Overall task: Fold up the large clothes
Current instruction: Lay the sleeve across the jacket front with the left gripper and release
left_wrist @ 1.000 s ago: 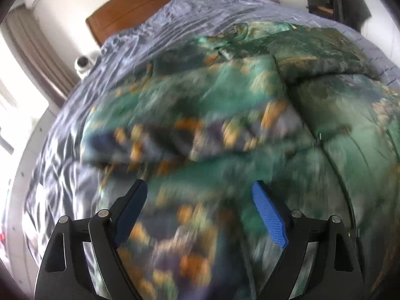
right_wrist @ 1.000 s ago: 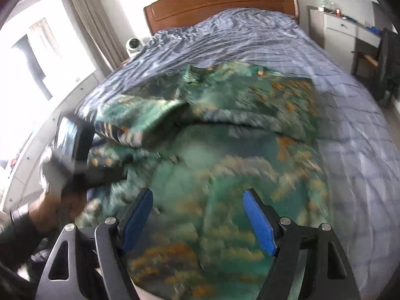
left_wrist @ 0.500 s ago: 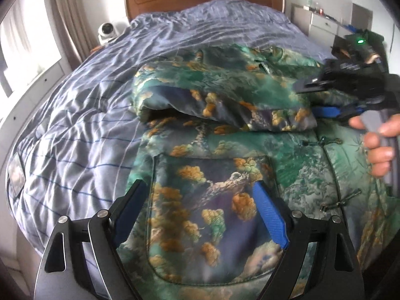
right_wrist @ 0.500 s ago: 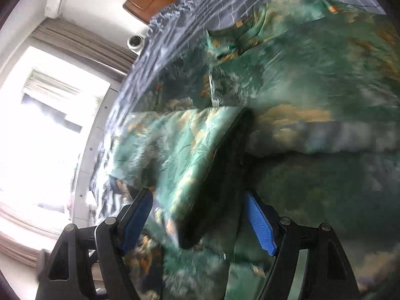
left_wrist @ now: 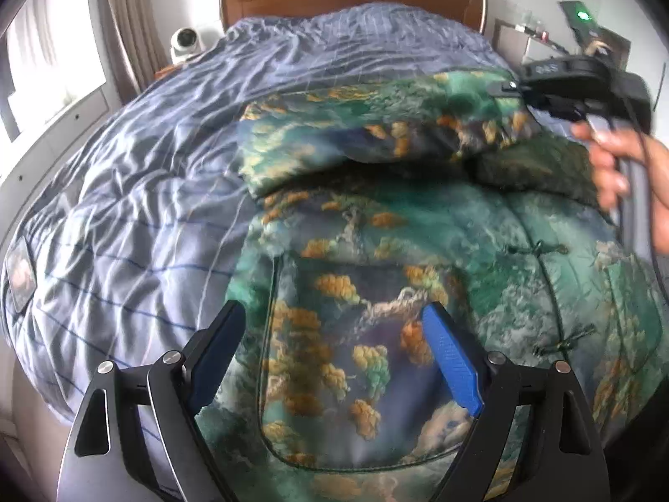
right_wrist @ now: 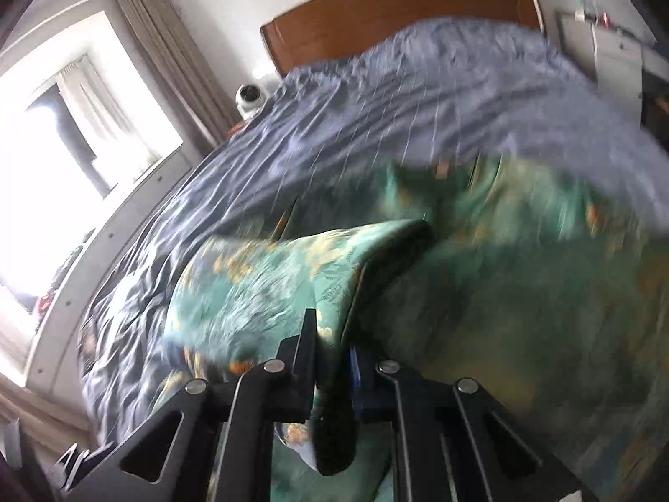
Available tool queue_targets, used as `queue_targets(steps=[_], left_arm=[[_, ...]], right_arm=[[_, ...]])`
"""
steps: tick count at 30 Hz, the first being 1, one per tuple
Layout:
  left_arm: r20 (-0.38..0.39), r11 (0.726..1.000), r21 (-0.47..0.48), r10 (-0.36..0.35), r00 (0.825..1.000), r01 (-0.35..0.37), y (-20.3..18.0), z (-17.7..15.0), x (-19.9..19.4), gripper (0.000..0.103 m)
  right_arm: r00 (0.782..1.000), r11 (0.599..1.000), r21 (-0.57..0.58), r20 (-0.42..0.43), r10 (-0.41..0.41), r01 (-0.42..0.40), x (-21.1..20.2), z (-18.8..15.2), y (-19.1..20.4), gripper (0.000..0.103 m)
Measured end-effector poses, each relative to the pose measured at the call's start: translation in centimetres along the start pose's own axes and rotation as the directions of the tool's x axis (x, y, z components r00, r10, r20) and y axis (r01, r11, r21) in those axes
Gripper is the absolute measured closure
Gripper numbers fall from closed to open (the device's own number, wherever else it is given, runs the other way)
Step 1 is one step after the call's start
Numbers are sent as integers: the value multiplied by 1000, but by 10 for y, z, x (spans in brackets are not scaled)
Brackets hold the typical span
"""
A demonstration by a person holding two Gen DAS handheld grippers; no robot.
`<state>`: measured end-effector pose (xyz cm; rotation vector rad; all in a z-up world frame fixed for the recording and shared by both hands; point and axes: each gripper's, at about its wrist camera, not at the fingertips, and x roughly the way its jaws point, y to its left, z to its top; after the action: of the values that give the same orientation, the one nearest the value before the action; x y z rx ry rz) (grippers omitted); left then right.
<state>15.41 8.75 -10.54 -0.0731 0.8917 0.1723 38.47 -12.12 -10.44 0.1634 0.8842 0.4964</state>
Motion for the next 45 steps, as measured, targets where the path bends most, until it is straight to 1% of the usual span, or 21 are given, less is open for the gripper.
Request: queue_targets(steps=[2,4,8,9,10,11,12,13,15,18,20,21,22,24,27,29,31,35,38,41,45], left_arm=[[2,1000,-2,-5,1000,5,1,2,0,15],[-8,1000,-3,-7,1000,7,2,3,4,15],[-43,1000,-6,-7,999,7,8,6,15,15],[-53,1000,-7,-14,999,13,9,8,16,15],[-59,1000,-6,-18,998,18,10,9,17,15],[-64,1000,-7,-23,998,22,13,12,18,15],[-69,1000,-8,-30,997,30,16,16,19,15],[-73,999,-10,-35,997,35,18,20,21,15],[-74,999,-15,-48,996,47,24,34,24,15],[-75,997,-4,-73,994,73,27,63,34,15],[-71,996,4,-84,994,85,28,82,46,15],[-74,996,3,-84,994,85,28,94,55,15],[-74,996,-5,-92,993,92,28,108,67,15],[-87,991,-22,-132,987,130,28,128,90,15],[-124,993,-35,-115,986,111,25,147,134,16],[-207,994,-41,-108,972,102,21,145,170,16],[-252,993,-44,-113,961,106,19,138,191,10],[-246,995,-15,-103,964,102,12,144,188,7],[-220,993,-18,-116,969,115,8,163,191,6],[-215,994,-16,-105,971,104,1,192,212,6],[-192,995,-72,-88,977,75,9,227,237,6]], right_arm=[[999,999,-21,22,-47,47,6,19,-10,90],[996,995,-41,3,-91,91,24,31,-22,90],[985,985,-66,-54,-164,160,63,30,-38,90],[982,983,-65,-74,-174,169,71,26,-43,87],[979,982,-60,-90,-182,177,75,25,-47,77],[974,979,-52,-104,-199,195,79,21,-50,71],[974,980,-43,-111,-196,193,78,17,-53,58],[977,984,-33,-112,-180,178,75,16,-55,54],[979,984,-33,-92,-180,177,62,14,-57,54],[978,974,-87,0,-210,209,33,14,-48,54],[985,977,-125,38,-170,174,18,14,-39,54],[992,982,-141,38,-124,128,14,14,-35,54],[999,987,-151,9,-49,50,15,13,-30,54],[999,987,-160,-42,-1,-6,25,10,-25,54],[989,985,-170,-141,-38,14,58,-1,-29,54],[983,991,-132,-178,-49,25,75,-7,-41,56],[985,995,-102,-170,-39,22,78,-10,-47,56],[984,992,-123,-172,-53,32,81,-13,-43,56],[985,992,-125,-168,-49,28,81,-15,-46,56],[987,994,-106,-157,-33,17,80,-16,-49,56],[989,996,-86,-146,-12,0,79,-18,-52,56]])
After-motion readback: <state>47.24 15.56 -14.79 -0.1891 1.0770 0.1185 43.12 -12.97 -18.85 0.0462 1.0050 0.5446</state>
